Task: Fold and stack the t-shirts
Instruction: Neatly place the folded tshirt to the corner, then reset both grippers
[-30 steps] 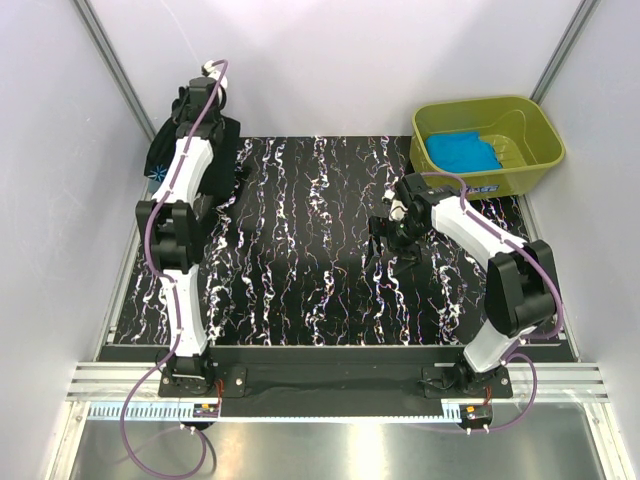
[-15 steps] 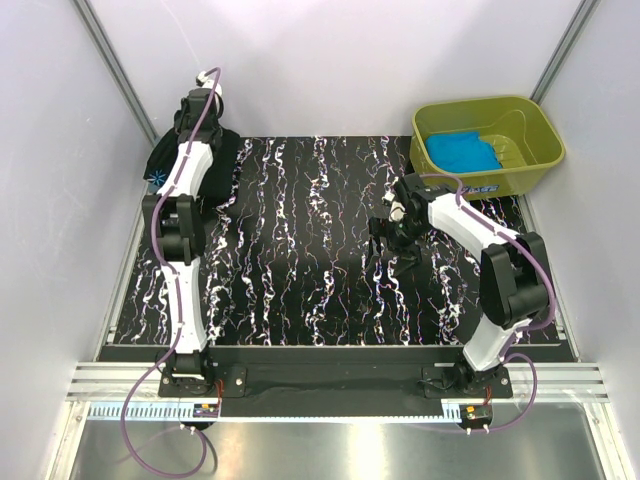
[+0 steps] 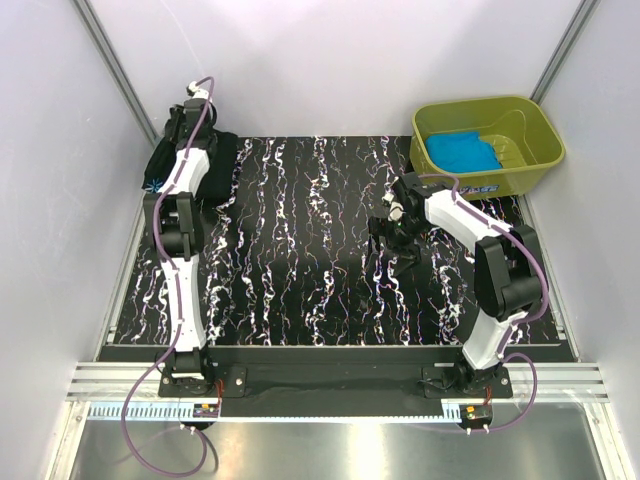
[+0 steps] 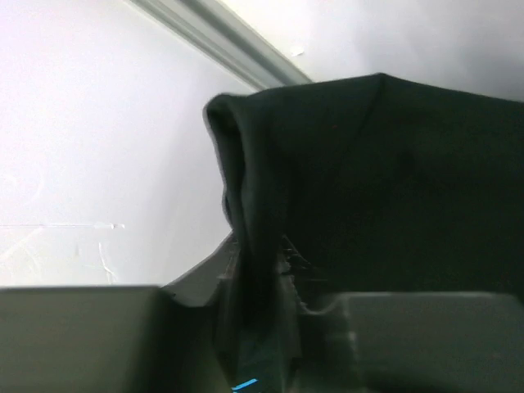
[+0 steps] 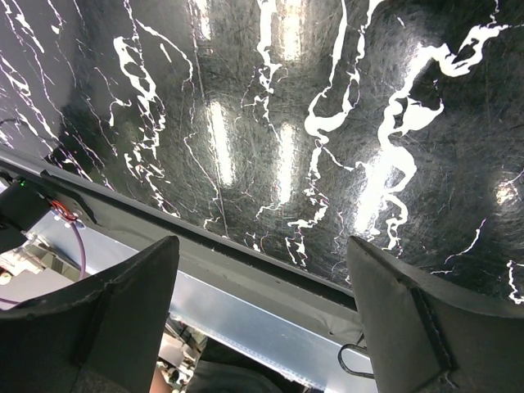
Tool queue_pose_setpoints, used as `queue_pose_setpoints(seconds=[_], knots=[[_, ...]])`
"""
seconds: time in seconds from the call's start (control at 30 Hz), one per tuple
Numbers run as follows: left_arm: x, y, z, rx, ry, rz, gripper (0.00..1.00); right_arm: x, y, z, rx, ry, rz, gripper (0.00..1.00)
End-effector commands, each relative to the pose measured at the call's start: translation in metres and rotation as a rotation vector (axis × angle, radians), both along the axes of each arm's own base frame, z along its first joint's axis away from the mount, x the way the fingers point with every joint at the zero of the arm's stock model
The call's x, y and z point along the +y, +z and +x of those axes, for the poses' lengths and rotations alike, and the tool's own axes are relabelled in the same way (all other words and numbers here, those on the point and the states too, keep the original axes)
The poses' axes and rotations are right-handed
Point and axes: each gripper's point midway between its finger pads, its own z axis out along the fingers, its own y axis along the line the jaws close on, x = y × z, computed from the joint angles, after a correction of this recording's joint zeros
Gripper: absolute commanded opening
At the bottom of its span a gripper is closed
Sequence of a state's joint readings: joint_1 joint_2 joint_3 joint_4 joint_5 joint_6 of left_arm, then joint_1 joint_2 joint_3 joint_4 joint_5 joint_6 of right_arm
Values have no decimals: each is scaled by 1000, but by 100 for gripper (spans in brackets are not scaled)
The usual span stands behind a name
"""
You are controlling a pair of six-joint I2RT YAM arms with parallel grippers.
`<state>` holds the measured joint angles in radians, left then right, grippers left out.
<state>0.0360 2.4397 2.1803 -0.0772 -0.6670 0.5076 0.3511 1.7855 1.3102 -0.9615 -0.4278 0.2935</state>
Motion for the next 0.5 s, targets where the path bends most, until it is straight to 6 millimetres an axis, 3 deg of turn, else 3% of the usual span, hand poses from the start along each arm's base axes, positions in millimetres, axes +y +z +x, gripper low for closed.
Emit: queue_pose_setpoints(seconds=[0.0, 0.1, 0.23, 0.27, 0.3, 0.33, 0.37, 0.4, 0.43, 0.47], knots=[[18, 48, 1, -195, 127, 52, 57, -1, 9, 9, -14, -24, -3, 90], [17, 75, -7, -267, 178, 52, 99, 1, 14, 9, -21, -21, 7, 90], [2, 106, -17, -316, 174, 26, 99, 1, 27, 7, -45, -25, 29, 91], [-27, 98, -15, -296, 125, 14, 99, 1, 29, 6, -51, -26, 33, 91], [-39, 113, -21, -311, 105, 10, 99, 2, 31, 5, -53, -27, 37, 91], [-50, 111, -25, -291, 93, 10, 99, 3, 37, 5, -71, -28, 52, 91], [-75, 101, -28, -252, 54, 5, 99, 2, 38, 2, -70, -33, 56, 91], [-87, 113, -38, -259, 43, -3, 99, 3, 41, 1, -74, -36, 65, 91], [-96, 110, -49, -218, 45, -6, 99, 3, 45, -2, -83, -46, 77, 91], [-123, 114, -61, -237, 7, -77, 99, 4, 47, -5, -86, -48, 86, 91]])
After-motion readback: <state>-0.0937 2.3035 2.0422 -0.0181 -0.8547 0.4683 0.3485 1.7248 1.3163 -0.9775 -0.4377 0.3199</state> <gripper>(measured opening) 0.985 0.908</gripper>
